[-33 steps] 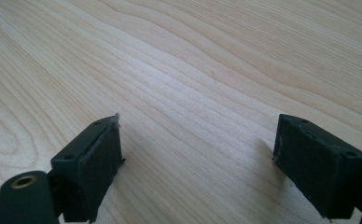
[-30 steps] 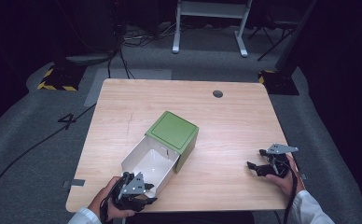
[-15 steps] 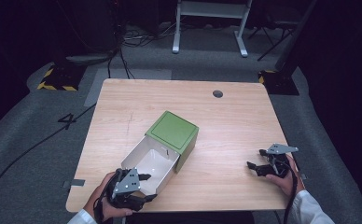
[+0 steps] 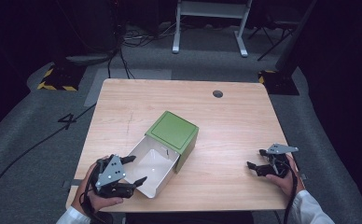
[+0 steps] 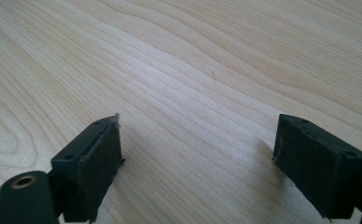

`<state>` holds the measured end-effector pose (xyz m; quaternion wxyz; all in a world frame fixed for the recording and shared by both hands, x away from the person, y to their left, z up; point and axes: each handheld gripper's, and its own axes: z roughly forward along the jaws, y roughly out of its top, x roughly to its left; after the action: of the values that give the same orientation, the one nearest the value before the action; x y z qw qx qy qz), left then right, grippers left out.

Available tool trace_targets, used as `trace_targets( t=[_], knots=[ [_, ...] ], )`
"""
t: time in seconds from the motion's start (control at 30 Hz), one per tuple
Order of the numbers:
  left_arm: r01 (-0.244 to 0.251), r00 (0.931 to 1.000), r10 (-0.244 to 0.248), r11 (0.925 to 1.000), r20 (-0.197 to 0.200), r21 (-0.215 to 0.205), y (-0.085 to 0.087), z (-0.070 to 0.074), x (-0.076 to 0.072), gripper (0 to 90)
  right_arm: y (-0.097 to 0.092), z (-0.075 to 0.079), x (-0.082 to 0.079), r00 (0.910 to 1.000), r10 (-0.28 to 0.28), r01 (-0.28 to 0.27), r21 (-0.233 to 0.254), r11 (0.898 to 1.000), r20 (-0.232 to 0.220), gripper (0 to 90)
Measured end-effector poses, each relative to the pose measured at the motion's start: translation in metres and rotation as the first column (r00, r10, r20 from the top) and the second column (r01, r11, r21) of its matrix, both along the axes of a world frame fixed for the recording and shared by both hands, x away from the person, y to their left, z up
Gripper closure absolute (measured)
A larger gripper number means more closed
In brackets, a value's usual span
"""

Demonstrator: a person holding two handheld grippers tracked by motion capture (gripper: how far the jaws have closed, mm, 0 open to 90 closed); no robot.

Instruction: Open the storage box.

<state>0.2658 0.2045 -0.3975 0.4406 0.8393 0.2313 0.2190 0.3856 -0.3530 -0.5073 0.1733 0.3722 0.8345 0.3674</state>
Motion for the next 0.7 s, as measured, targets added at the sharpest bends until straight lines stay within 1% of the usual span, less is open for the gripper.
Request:
trace_targets(
  t=[0.07,0.13,0.2,0.23,0.3,0.33,0.4,0.47,0.53,0.6,0.63,0.7],
  knots=[
    [-0.035,0.9991,0.036,0.9991,0.021,-0.021,0.007,0.003,0.003,26.7,0.0,0.0,0.0,1.0,0.0,0.0,0.0,1.0,0.0,15.3],
    [-0.064,0.9976,0.065,0.997,0.024,-0.044,0.014,0.004,0.007,26.7,0.0,0.0,0.0,1.0,0.0,0.0,0.0,1.0,0.0,15.3],
    [-0.106,0.9939,0.107,0.9935,0.027,-0.039,0.022,0.003,0.014,26.7,0.0,0.0,0.0,1.0,0.0,0.0,0.001,1.0,0.0,15.3],
    [-0.123,0.9919,0.125,0.9914,0.026,-0.044,0.025,0.002,0.018,26.7,0.0,0.0,0.0,1.0,0.0,0.0,0.0,1.0,0.0,15.3],
    [-0.143,0.9894,0.144,0.9885,0.019,-0.05,0.03,0.0,0.024,26.7,0.0,0.0,0.0,1.0,0.0,0.0,0.001,1.0,-0.001,15.3],
    [-0.163,0.9863,0.164,0.9858,0.018,-0.039,0.033,-0.001,0.03,26.6,0.0,0.0,0.0,1.0,0.0,0.0,0.0,1.0,0.0,15.3],
    [-0.179,0.9837,0.179,0.9831,0.014,-0.038,0.035,-0.003,0.036,25.9,0.0,0.0,0.0,1.0,0.0,0.0,0.001,1.0,0.0,15.3],
    [-0.2,0.9798,0.2,0.979,0.006,-0.041,0.039,-0.006,0.043,25.9,0.0,0.0,0.0,1.0,0.0,0.0,0.0,1.0,0.0,15.3],
    [-0.221,0.9752,0.221,0.9741,0.007,-0.049,0.043,-0.009,0.048,26.0,0.0,0.0,0.0,1.0,0.0,0.0,0.0,1.0,0.0,15.3],
    [-0.234,0.9723,0.234,0.9714,0.001,-0.043,0.047,-0.012,0.054,26.0,0.0,0.0,0.0,1.0,0.0,0.0,0.001,1.0,0.0,15.3],
    [-0.239,0.9711,0.238,0.9704,-0.01,-0.037,0.05,-0.014,0.057,25.9,0.0,0.0,0.0,1.0,0.0,0.0,0.0,1.0,0.0,15.3],
    [-0.249,0.9683,0.248,0.967,-0.029,-0.054,0.055,-0.018,0.063,25.8,0.0,0.0,0.0,1.0,0.0,0.0,0.0,1.0,0.0,15.3]
  ],
)
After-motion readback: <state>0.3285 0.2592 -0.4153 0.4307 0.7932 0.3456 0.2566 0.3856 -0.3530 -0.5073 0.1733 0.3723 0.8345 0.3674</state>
